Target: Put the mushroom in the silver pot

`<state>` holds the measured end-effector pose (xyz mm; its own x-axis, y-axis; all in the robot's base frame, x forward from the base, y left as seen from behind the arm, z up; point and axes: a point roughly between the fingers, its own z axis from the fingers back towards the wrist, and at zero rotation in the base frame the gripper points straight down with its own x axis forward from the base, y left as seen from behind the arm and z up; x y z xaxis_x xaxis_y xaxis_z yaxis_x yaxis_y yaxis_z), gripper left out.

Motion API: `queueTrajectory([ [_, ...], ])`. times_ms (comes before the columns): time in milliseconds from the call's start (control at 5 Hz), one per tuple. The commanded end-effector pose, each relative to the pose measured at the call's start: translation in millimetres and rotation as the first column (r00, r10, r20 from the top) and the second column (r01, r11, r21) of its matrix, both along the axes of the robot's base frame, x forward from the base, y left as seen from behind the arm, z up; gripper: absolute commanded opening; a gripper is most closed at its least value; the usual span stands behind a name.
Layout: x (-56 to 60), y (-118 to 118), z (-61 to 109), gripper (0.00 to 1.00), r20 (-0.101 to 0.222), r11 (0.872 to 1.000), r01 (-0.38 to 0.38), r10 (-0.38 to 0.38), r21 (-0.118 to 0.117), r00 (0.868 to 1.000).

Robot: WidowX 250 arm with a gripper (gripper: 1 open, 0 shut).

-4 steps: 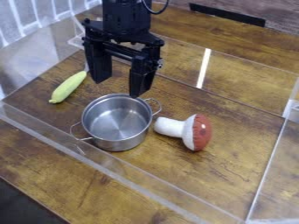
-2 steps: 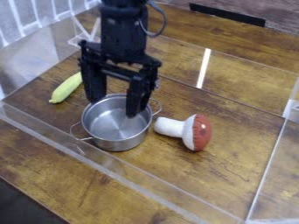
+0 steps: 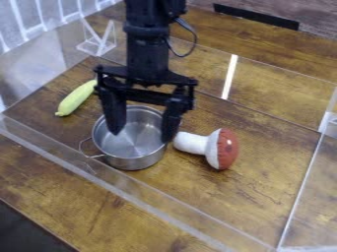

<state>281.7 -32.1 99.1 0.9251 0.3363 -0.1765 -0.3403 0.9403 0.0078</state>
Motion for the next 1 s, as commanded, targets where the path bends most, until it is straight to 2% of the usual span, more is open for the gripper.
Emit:
queueTrajectory([
  [0, 18.2, -22, 19.7, 1.0, 0.085, 0.982, -0.186, 0.187, -0.018, 0.979],
  [200, 28.5, -42, 12.5, 1.0, 0.113, 0.94, -0.337, 0.341, -0.053, 0.933],
  [400, 33.8, -56, 1.3, 1.0, 0.133, 0.892, -0.447, 0.452, -0.068, 0.882],
  [600, 44.9, -63, -21.9, 1.0, 0.153, 0.866, -0.495, 0.5, -0.071, 0.852],
  [800, 53.8, -68, -45.2, 1.0, 0.182, 0.856, -0.514, 0.516, -0.062, 0.837],
])
